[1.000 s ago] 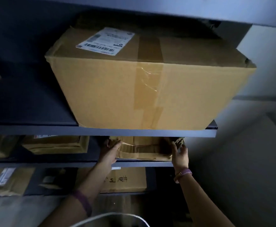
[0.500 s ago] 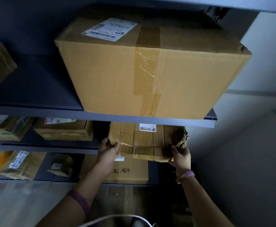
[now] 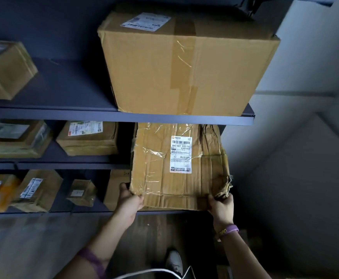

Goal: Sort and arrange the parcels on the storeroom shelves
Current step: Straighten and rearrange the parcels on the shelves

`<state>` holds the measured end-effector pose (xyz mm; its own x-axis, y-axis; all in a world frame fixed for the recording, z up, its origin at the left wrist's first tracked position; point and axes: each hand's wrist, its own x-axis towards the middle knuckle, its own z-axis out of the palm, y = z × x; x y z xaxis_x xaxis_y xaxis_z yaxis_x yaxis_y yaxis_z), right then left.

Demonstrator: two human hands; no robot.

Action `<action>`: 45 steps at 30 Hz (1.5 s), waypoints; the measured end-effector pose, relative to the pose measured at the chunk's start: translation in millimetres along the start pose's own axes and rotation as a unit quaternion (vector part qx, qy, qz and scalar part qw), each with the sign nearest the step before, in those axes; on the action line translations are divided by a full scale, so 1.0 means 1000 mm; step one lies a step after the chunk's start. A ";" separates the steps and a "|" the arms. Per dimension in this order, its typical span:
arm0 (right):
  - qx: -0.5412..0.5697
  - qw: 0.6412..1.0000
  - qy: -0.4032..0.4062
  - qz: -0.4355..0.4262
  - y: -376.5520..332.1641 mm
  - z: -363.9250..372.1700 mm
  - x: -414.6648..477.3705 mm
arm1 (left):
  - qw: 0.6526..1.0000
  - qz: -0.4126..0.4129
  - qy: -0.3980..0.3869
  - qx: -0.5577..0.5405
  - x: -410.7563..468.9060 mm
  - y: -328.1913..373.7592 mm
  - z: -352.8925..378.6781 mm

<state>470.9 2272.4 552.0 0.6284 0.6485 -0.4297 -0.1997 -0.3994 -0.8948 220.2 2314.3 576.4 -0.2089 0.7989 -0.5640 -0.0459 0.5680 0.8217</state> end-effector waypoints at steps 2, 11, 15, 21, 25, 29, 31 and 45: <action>0.008 1.000 -0.006 0.002 -0.001 0.000 -0.001 | 1.000 0.002 -0.002 0.004 0.001 0.001 0.000; 0.029 0.995 -0.069 -0.060 -0.053 0.035 0.039 | 0.997 0.039 0.019 -0.070 0.039 0.054 0.024; 0.007 0.993 -0.089 -0.081 -0.078 0.060 0.073 | 0.995 0.061 0.020 -0.082 0.072 0.080 0.040; -0.053 0.990 -0.082 -0.100 -0.097 0.083 0.126 | 0.996 0.021 0.030 -0.079 0.115 0.106 0.068; -0.089 0.986 -0.076 -0.117 -0.099 0.088 0.146 | 0.996 0.004 0.045 -0.081 0.125 0.109 0.079; -0.087 0.987 -0.089 -0.106 -0.099 0.086 0.150 | 0.995 0.008 0.044 -0.093 0.119 0.109 0.081; -0.085 0.988 -0.085 -0.101 -0.098 0.084 0.142 | 0.994 0.009 0.046 -0.103 0.110 0.109 0.079; -0.104 0.954 -0.203 -0.194 -0.073 0.145 -0.030 | 0.987 0.001 0.068 -0.145 0.027 0.078 -0.050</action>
<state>357.8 2376.0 612.5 0.2729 0.9544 -0.1212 0.1681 -0.1713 -0.9708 162.1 2370.1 629.4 -0.3369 0.7557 -0.5617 -0.3194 0.4695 0.8232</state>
